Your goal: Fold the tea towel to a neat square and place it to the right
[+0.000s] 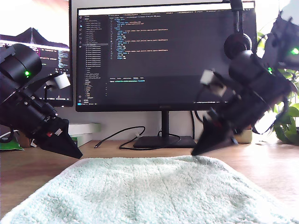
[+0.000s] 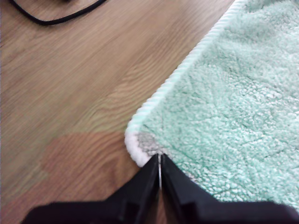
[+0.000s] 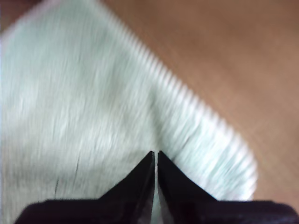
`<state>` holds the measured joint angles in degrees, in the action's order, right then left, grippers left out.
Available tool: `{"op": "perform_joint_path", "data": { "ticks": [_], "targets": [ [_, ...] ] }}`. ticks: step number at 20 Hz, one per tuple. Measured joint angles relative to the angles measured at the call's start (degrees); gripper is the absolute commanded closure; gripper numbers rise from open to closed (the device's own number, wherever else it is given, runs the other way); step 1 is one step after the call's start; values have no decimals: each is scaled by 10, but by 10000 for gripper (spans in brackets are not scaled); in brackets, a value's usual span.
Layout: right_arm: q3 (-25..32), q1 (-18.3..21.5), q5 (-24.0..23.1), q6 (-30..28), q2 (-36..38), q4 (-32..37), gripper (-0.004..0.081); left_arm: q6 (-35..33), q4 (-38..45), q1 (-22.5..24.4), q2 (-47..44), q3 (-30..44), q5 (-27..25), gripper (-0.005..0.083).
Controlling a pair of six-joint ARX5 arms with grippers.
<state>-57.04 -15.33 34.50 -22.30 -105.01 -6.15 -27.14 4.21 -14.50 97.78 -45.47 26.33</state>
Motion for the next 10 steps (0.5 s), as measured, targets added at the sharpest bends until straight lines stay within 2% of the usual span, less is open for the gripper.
{"op": "perform_joint_path", "data": {
  "ticks": [5,8,10],
  "targets": [
    [-20,3,7,-1,0,-55,782,11,-31,0,-15,0,5,795],
    [-20,3,1,-28,20,-101,782,15,-82,0,-80,0,12,795],
    [-20,3,-14,-36,68,-113,782,20,-110,0,-133,0,13,795]
  ]
}}
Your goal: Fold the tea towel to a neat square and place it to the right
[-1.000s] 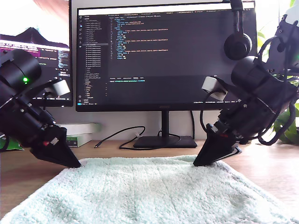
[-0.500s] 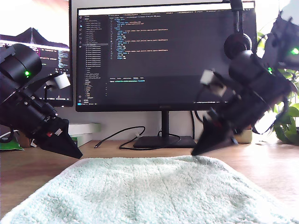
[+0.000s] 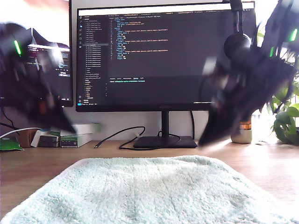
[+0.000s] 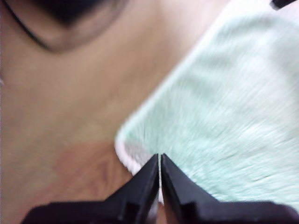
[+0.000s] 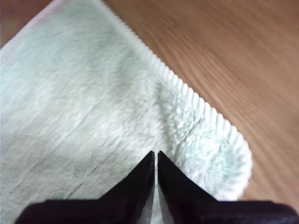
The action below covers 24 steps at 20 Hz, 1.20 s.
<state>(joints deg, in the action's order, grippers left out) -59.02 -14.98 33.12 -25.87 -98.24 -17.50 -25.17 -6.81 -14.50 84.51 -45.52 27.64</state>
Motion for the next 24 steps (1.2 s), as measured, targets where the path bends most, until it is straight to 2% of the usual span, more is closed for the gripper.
{"op": "perform_joint_path", "data": {
  "ticks": [4,8,12,16,20,24],
  "targets": [
    [0,0,-14,-4,117,-15,782,10,-42,0,-70,-2,5,795],
    [8,0,-18,-10,144,-35,782,11,-78,-4,-115,-2,13,795],
    [82,0,-24,-10,200,-50,782,15,-110,-25,-143,-2,16,795],
    [127,0,-37,-8,283,-52,782,24,-118,-61,-176,6,17,795],
    [176,0,-48,4,368,-70,782,42,-120,-88,-236,66,14,795],
    [227,0,-52,26,447,-102,782,100,-133,-125,-323,112,-12,795]
  ]
}}
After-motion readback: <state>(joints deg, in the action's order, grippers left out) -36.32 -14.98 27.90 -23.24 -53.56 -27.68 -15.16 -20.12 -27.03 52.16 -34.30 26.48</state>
